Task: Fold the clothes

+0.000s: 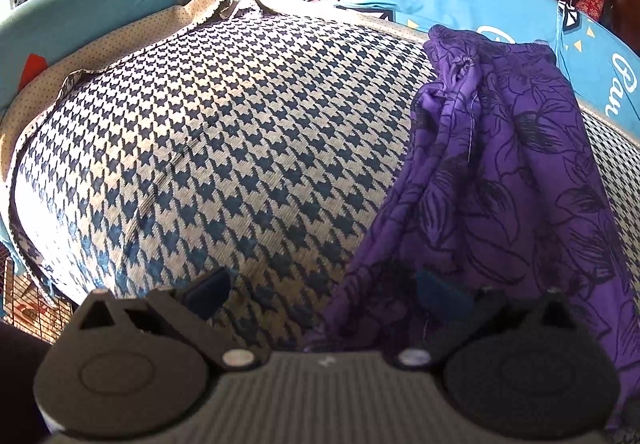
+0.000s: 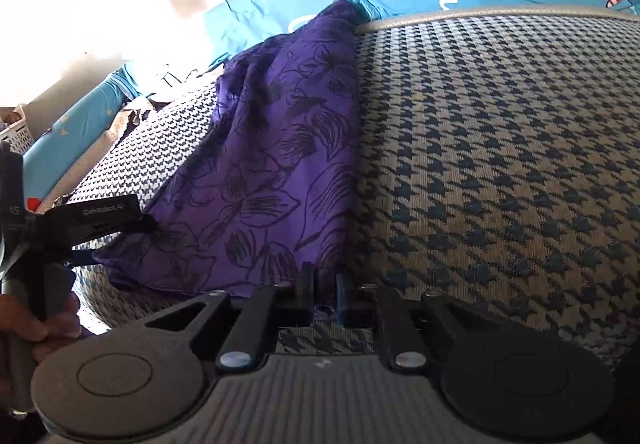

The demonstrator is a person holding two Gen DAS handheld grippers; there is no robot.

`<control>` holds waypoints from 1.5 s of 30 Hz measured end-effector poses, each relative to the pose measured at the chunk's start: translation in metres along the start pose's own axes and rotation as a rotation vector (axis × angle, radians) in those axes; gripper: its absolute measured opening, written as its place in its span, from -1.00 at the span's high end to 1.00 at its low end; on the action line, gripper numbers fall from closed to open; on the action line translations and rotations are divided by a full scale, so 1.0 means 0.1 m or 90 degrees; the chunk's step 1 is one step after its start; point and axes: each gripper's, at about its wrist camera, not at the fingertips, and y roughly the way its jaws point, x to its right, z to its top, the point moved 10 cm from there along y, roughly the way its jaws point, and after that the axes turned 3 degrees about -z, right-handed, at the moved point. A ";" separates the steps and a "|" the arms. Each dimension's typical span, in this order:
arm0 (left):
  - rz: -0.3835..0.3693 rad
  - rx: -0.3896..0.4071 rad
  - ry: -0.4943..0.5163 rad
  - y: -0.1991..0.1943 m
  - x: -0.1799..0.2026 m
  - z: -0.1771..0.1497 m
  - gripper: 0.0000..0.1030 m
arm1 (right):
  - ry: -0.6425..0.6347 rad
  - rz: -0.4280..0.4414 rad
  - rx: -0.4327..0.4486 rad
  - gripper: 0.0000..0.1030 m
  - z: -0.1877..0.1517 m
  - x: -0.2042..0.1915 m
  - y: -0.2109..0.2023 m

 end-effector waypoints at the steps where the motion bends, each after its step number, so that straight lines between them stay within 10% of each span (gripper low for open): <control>1: -0.001 0.002 -0.002 -0.01 0.00 0.01 -1.00 | -0.007 -0.003 0.006 0.73 0.02 -0.01 -0.03; 28: -0.066 0.028 0.057 0.42 0.56 1.03 -0.99 | -0.223 0.034 0.013 0.40 0.64 -0.22 0.19; 45: -0.102 0.015 0.088 0.99 0.90 1.50 -0.89 | -0.204 0.037 0.007 0.39 1.16 -0.09 0.70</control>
